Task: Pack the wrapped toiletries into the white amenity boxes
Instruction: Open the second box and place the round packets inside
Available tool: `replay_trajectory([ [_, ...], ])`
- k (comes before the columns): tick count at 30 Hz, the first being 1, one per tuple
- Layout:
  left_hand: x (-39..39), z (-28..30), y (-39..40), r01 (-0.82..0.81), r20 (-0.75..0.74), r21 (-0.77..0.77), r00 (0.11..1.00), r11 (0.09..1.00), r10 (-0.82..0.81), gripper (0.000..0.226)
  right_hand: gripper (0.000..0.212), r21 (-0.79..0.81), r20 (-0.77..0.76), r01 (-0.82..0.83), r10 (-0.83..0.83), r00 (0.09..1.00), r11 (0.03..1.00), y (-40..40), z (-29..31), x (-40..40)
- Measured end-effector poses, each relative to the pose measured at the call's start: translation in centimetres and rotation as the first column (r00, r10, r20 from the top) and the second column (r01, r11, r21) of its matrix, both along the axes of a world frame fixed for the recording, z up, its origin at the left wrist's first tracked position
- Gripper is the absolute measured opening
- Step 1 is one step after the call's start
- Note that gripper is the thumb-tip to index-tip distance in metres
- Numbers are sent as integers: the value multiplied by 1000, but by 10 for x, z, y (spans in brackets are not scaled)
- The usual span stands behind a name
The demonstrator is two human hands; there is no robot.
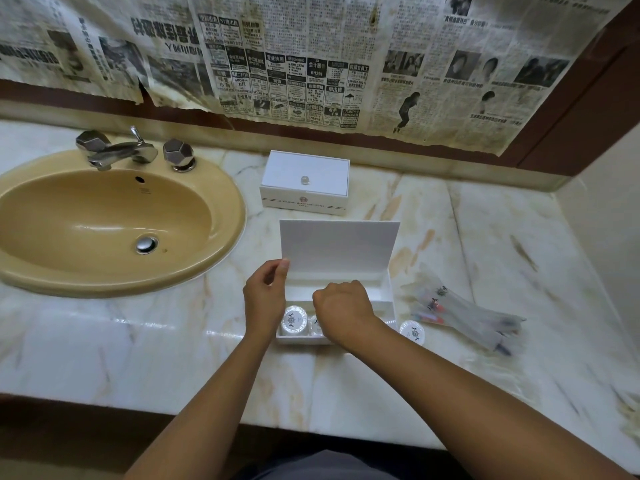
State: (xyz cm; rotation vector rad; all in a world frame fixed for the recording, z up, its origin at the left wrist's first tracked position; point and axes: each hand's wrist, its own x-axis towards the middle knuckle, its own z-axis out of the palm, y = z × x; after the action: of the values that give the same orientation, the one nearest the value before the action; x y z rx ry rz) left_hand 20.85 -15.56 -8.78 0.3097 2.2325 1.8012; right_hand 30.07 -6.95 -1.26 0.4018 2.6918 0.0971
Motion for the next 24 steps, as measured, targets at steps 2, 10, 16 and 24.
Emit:
replay_trajectory([
  [2,0,1,0,0,-1,-3,1000,1000,0,14,28,-8,6,-9,9,1000,1000,-4,-4,0],
  [10,0,0,1,3,5,0,1000,1000,-3,14,26,-4,-9,-15,15,1000,1000,-6,-7,-3],
  [16,1,1,1,7,-20,-16,1000,1000,-7,12,19,7,53,-14,13,999,1000,-7,-7,-11],
  [24,-1,-2,0,2,-10,-23,1000,1000,-2,13,15,-142,-77,51,-62,995,988,0,-12,0],
])
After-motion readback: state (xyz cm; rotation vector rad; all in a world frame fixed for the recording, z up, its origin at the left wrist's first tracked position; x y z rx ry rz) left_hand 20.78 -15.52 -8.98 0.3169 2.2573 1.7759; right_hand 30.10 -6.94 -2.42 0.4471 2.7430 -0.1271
